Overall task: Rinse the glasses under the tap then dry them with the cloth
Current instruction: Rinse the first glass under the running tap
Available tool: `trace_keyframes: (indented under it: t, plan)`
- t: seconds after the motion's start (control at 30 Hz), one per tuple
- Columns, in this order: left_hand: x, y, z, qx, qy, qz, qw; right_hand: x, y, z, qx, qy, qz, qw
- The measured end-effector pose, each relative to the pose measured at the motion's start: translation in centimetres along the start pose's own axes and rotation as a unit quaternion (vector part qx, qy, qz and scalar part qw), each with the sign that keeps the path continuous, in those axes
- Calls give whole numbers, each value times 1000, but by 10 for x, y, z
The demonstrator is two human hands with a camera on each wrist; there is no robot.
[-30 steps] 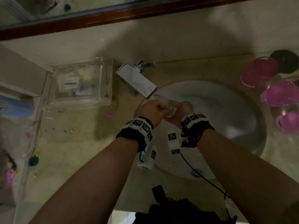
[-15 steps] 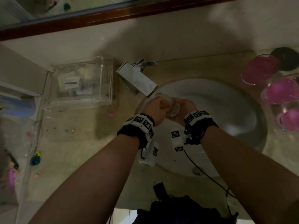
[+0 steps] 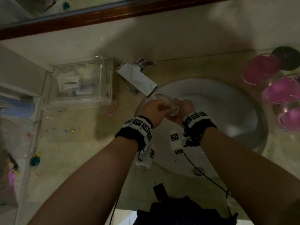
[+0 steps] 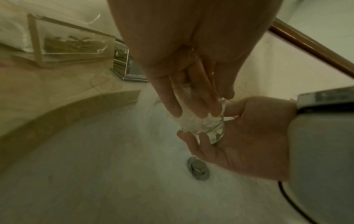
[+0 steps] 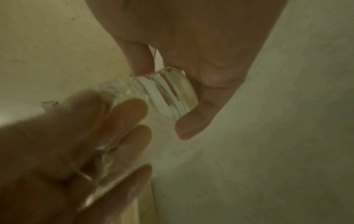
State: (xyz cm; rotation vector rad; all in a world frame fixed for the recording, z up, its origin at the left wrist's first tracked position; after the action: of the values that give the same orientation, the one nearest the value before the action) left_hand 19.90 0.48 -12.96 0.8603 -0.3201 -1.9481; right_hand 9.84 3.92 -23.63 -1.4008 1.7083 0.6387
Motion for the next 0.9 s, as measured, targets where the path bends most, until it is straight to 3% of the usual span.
trace_keyframes:
  t: [0.13, 0.23, 0.33, 0.4, 0.53, 0.73, 0.9]
  plan:
    - [0, -12, 6, 17, -7, -50, 999, -27, -14, -3, 102, -45, -18, 994]
    - [3, -7, 5, 33, -2, -26, 999, -19, -10, -5, 76, 0, -31, 997]
    - [2, -5, 0, 28, -3, -5, 1000, -17, -10, 2, 131, -28, -53, 990]
    - [1, -8, -4, 22, -5, -13, 1000, -24, -9, -9, 84, 11, -38, 996]
    - [2, -16, -1, 63, -17, -57, 996, -19, -4, -7, 45, 10, -27, 999]
    - [3, -3, -5, 22, -2, -7, 1000, -21, -11, 1, 126, -26, -62, 990]
    - [2, -11, -6, 7, 2, -42, 999, -16, -8, -6, 110, 5, -33, 993]
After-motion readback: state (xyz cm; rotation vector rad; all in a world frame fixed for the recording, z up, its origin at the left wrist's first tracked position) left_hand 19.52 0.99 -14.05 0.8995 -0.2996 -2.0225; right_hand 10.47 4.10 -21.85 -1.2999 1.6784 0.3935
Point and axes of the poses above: each hand's wrist, its own x-axis towards the middle knuckle, its own y-axis out of the back of the hand, z = x × y, the point moved 10 cm from there along x, towards the middle knuckle, and after that the axes turned 4 degrees about -x, right-handed, at the moved point
